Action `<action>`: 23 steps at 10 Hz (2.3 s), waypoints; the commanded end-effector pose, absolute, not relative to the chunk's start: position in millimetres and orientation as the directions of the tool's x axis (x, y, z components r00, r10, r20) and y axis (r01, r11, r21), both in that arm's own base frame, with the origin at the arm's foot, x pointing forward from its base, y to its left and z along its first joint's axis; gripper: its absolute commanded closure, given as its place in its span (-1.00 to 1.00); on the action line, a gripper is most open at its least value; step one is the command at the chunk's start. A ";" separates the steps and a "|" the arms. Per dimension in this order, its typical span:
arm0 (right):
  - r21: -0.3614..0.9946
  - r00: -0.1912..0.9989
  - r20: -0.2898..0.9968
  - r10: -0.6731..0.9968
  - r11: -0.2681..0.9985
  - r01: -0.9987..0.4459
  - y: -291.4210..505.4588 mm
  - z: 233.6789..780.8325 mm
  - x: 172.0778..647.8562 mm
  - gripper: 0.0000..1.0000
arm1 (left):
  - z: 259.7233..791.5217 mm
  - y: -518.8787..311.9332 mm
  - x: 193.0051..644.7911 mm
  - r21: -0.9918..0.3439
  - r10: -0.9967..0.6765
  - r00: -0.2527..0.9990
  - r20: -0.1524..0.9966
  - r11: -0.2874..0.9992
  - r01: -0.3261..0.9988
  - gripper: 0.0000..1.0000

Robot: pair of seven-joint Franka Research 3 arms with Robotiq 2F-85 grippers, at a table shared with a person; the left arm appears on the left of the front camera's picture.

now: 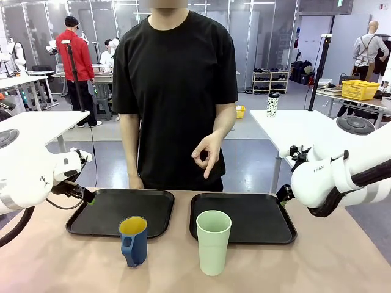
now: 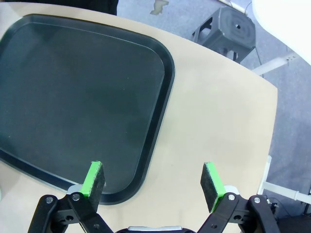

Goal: Sort and store the cups by type.
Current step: Pick up the Reusable plastic cup.

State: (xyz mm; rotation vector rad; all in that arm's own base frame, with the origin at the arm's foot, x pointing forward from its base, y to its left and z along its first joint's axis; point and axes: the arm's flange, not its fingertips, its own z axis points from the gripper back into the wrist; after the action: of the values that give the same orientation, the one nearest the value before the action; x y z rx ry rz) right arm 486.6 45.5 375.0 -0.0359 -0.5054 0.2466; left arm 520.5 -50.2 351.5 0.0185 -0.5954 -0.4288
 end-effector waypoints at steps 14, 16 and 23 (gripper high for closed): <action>-0.355 0.223 0.011 0.975 0.212 -0.910 27.3 466.9 410.1 -1.00 | 352.5 -51.1 520.1 0.145 -0.404 0.739 0.539 0.909 0.391 -1.00; -0.352 0.121 0.002 0.993 0.114 -0.929 29.2 465.9 409.7 -1.00 | 352.5 -51.1 520.1 0.145 -0.404 0.739 0.539 0.909 0.391 -1.00; -0.360 0.117 -0.022 0.993 0.102 -0.927 34.5 465.2 410.7 -1.00 | 352.5 -51.1 520.1 0.145 -0.404 0.739 0.539 0.909 0.391 -1.00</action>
State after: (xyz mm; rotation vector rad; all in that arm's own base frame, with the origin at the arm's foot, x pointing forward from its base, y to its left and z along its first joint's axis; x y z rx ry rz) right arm 410.8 34.2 465.2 -0.3171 -0.2493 1.4387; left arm 520.4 -50.3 351.4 0.0185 -0.5951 -0.4291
